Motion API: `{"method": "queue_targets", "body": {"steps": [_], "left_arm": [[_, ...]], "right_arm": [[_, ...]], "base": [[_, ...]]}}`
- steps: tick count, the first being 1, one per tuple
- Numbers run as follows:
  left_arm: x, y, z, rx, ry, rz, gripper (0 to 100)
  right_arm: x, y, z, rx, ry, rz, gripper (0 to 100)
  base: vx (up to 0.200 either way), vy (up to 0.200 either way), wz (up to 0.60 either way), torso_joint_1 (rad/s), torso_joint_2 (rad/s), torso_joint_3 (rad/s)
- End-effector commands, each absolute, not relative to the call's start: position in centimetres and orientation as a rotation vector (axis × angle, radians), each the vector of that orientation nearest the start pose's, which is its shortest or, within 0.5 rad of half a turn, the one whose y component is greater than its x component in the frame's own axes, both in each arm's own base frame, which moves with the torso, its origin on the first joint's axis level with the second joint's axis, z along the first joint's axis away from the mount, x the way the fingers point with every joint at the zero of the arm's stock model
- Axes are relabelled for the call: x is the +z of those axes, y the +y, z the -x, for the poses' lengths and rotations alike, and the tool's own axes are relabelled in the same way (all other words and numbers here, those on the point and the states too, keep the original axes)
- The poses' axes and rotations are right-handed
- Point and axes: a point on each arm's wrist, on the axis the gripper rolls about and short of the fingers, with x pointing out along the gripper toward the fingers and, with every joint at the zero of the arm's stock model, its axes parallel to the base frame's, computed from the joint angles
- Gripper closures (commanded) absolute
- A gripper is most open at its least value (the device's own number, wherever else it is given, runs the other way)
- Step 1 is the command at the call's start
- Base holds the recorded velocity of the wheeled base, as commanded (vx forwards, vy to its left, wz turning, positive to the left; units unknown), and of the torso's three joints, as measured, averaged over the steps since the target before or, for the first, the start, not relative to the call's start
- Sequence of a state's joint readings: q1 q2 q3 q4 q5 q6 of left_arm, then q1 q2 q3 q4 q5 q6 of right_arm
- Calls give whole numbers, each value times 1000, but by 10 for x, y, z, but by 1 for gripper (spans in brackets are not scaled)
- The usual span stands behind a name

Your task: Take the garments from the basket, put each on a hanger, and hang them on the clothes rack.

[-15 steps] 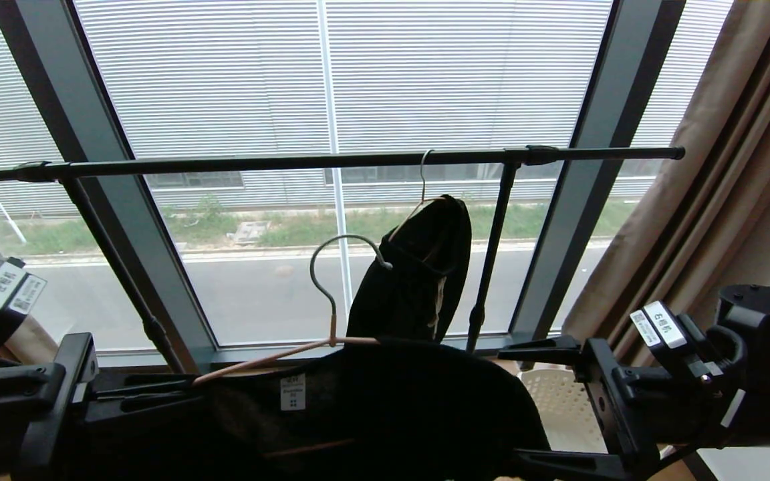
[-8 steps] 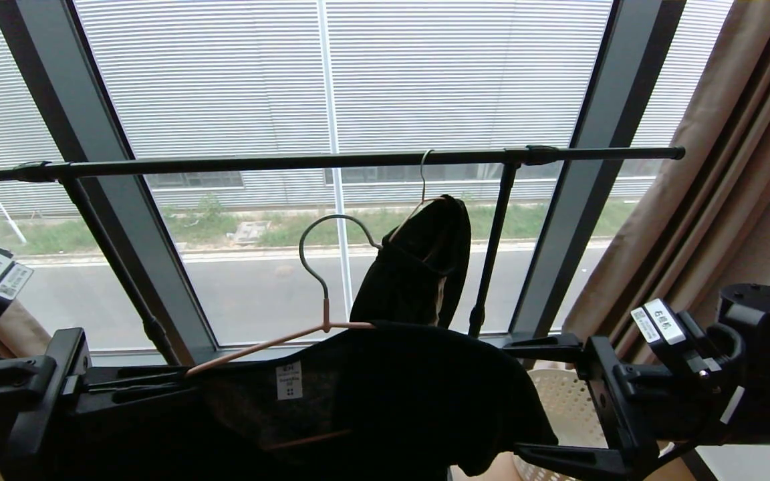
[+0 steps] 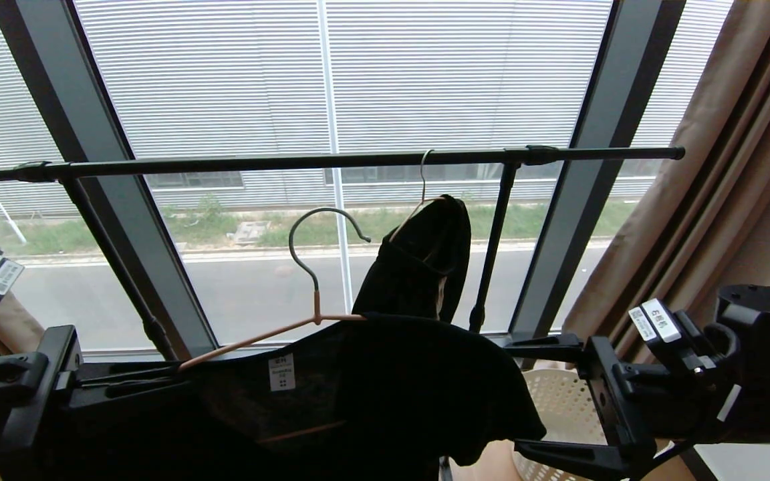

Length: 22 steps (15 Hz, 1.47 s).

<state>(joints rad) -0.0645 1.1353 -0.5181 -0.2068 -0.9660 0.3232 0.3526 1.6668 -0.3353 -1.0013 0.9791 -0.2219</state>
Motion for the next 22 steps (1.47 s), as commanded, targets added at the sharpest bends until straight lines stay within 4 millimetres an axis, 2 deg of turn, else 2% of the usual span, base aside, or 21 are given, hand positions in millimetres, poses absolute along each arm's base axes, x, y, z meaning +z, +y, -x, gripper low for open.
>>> {"method": "queue_targets", "body": {"steps": [1,10,15,16,22], "left_arm": [[196,-28,-143,-1062,214,-105,100],[199,-30,-140,-1072,208,-82,100],[199,-32,-140,-1084,216,-71,100],[199,-32,-140,-1084,218,-68,100],[200,-32,-140,-1081,210,-68,100]], "right_arm": [[110,99,-215,1348,218,68,0],[74,104,-228,1373,275,135,0],[68,105,-229,1376,290,137,0],[67,105,-230,1378,291,137,100],[69,105,-231,1354,287,148,100]], "base": [[0,0,0,0,0,0],[0,0,0,0,0,0],[0,0,0,0,0,0],[0,0,0,0,0,0],[0,0,0,0,0,0]]}}
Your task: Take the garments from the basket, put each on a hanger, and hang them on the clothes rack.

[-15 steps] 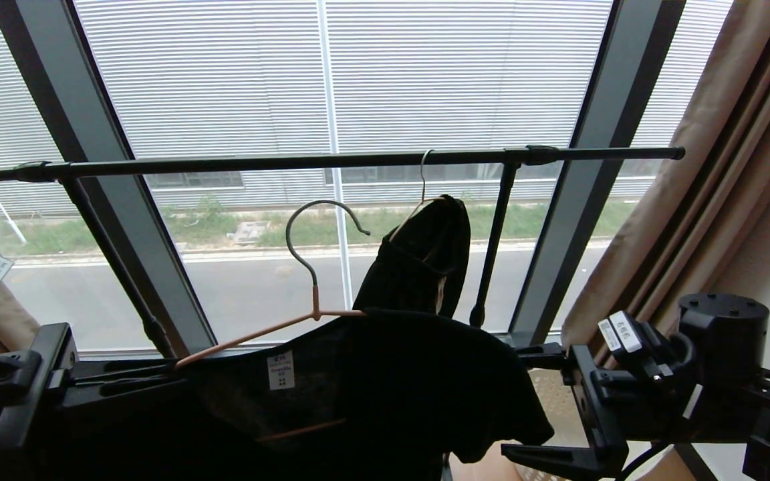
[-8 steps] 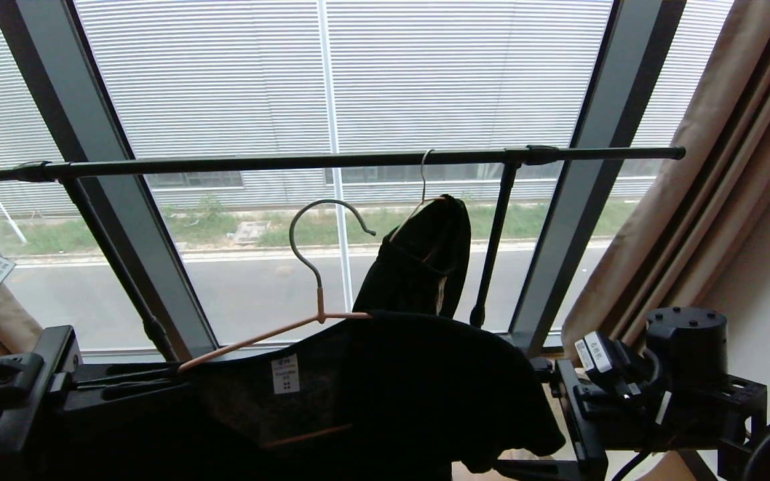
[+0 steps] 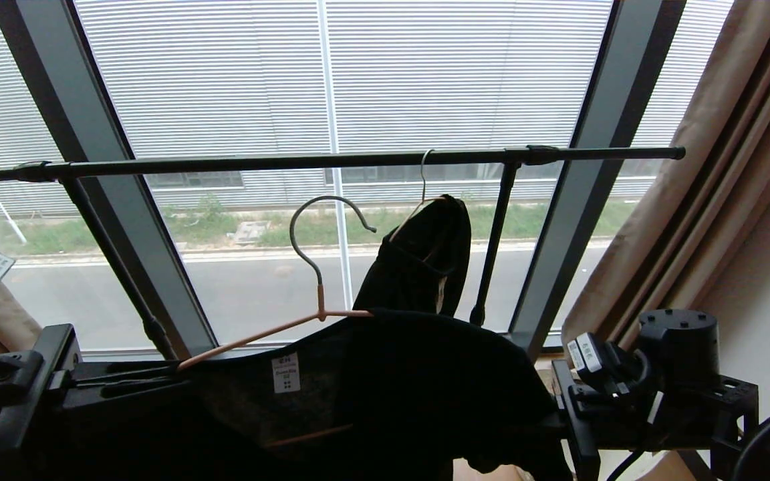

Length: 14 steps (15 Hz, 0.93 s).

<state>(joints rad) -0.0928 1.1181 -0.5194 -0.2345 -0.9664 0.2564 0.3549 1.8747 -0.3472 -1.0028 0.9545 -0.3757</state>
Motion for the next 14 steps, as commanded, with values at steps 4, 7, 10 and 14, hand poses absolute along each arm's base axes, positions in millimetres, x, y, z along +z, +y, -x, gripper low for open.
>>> {"method": "queue_targets", "body": {"steps": [4,7,10,14], "left_arm": [[201,-30,-142,-1071,206,-69,100],[201,-27,-142,-1050,203,-68,100],[201,-25,-142,-1035,202,-67,100],[202,-23,-142,-1043,196,-61,100]], "right_arm": [[74,97,-235,1316,266,152,100],[77,88,-241,1274,253,151,100],[78,82,-245,1248,248,149,100],[79,73,-249,1212,244,147,100]], "base": [[0,0,0,0,0,0],[0,0,0,0,0,0],[0,0,0,0,0,0],[0,0,0,0,0,0]]}}
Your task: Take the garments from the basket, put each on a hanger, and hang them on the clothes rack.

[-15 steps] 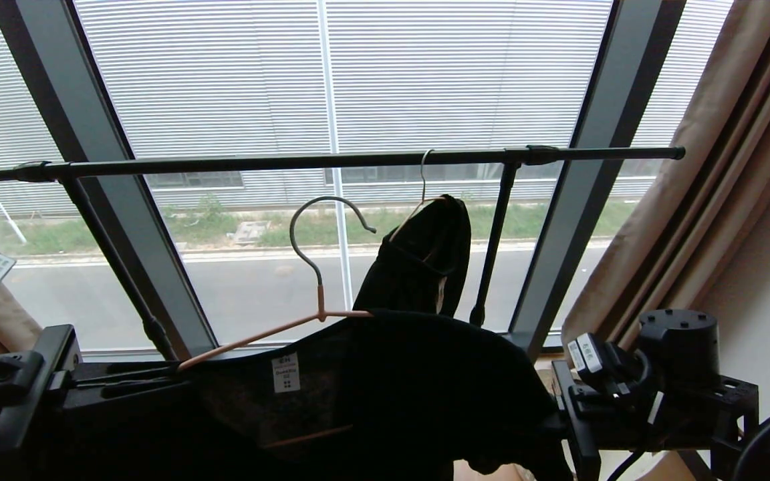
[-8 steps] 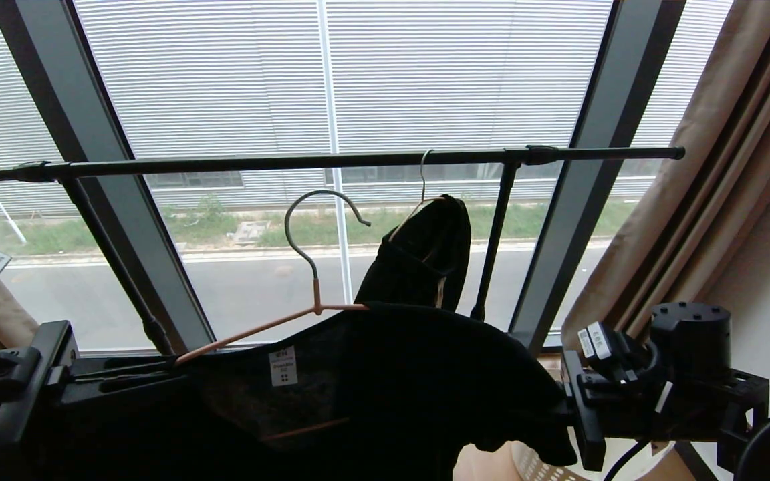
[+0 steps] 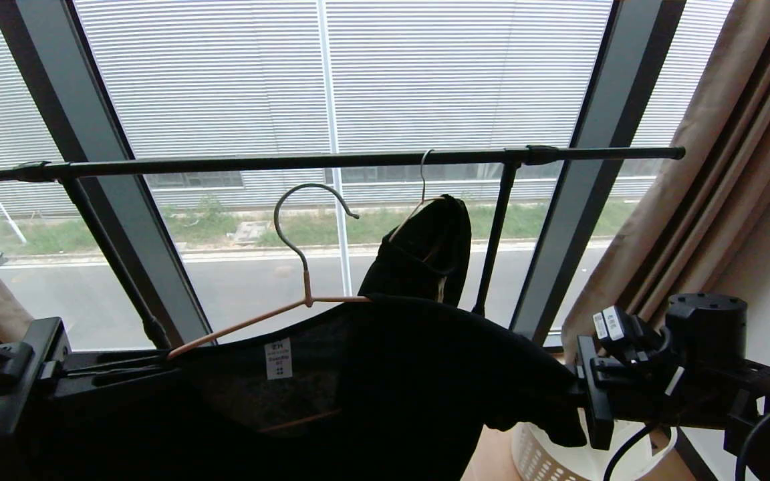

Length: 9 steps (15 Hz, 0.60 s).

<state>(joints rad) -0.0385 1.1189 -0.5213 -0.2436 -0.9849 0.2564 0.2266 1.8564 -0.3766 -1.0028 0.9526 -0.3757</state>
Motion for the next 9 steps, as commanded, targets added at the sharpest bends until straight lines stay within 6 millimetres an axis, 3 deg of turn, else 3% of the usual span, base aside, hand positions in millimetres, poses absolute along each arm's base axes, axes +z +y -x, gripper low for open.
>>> {"method": "queue_targets", "body": {"steps": [1,9], "left_arm": [[202,-22,-142,-1043,194,-57,100],[202,-20,-143,-1033,195,-54,100]], "right_arm": [[79,72,-249,1208,244,146,100],[83,58,-258,1146,226,146,100]], "base": [[0,0,0,0,0,0],[0,0,0,0,0,0]]}}
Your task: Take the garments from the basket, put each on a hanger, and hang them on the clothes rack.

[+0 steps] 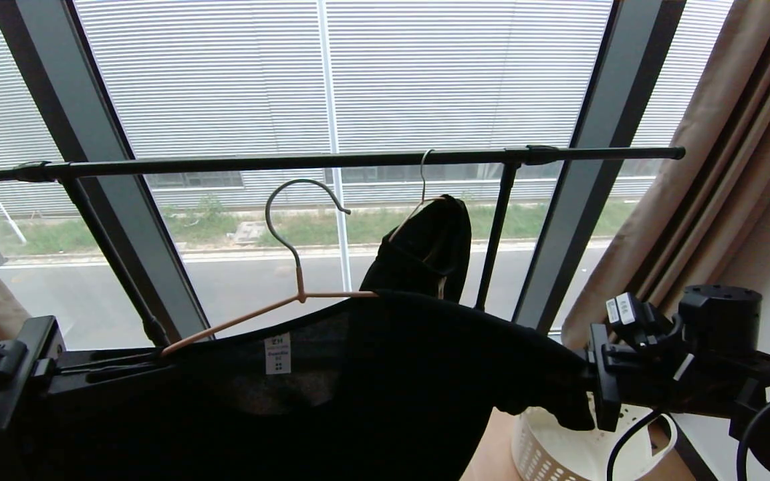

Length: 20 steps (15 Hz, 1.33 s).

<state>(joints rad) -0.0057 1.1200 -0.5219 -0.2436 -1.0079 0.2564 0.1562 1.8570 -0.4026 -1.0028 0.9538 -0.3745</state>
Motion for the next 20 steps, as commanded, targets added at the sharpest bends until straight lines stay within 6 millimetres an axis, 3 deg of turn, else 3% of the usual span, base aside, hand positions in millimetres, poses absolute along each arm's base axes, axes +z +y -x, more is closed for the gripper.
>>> {"method": "queue_targets", "body": {"steps": [1,8,9,15,18,20], "left_arm": [[202,-20,-143,-1033,196,-53,100],[201,-19,-144,-1026,199,-50,100],[202,-18,-144,-1023,196,-52,100],[203,-15,-145,-998,194,-51,100],[203,-14,-146,-992,198,-48,100],[203,-14,-146,-986,199,-47,100]], "right_arm": [[82,57,-259,1145,226,146,100],[82,64,-258,1171,229,145,100],[82,64,-258,1171,228,146,0],[84,81,-249,1164,233,193,0],[97,96,-240,1098,205,250,0],[117,97,-230,1084,150,243,0]], "base": [[0,0,0,0,0,0],[0,0,0,0,0,0],[0,0,0,0,0,0],[0,0,0,0,0,0],[0,0,0,0,0,0],[0,0,0,0,0,0]]}}
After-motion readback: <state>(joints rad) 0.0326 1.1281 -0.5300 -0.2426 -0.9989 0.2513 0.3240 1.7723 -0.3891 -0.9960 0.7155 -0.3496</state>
